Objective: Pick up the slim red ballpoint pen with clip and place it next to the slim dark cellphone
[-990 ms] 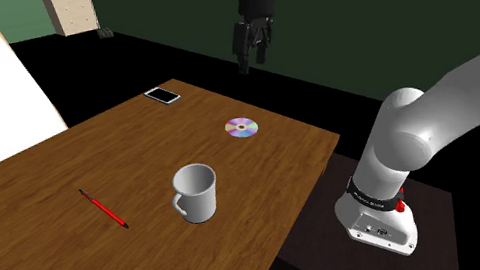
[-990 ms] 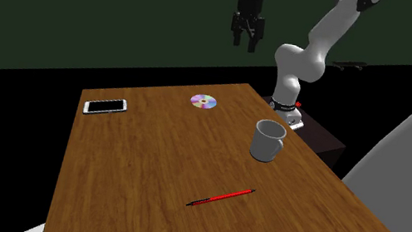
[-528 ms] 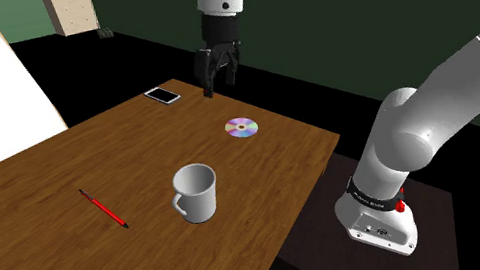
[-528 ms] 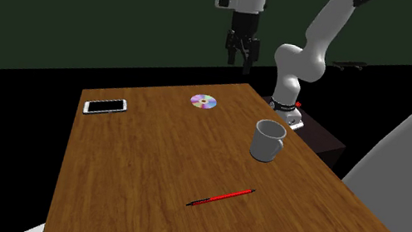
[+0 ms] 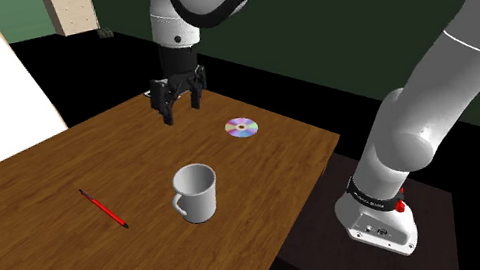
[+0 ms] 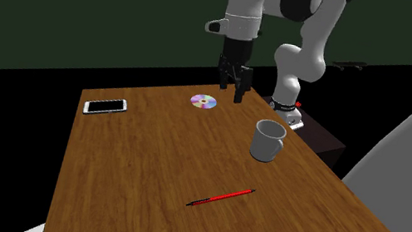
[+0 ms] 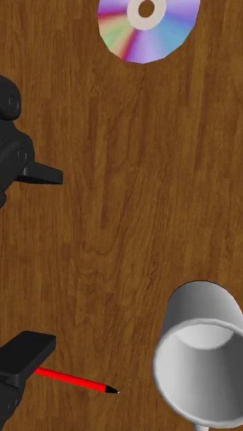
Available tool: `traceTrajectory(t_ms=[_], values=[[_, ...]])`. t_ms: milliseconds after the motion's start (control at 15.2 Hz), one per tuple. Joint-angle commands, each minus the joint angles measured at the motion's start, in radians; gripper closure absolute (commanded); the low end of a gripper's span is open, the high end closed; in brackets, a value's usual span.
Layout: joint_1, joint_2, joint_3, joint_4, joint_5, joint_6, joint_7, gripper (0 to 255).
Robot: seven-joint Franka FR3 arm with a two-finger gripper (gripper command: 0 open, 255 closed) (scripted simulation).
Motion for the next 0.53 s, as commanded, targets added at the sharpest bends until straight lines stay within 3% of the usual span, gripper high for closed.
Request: traceTrajectory(t_ms=[0, 462], values=[[0.004, 0.072, 0.028, 0.048, -0.025, 0.029, 0.049, 0], [0.049, 0.345, 0.089, 0.241, -0.167, 0.104, 0.226, 0]])
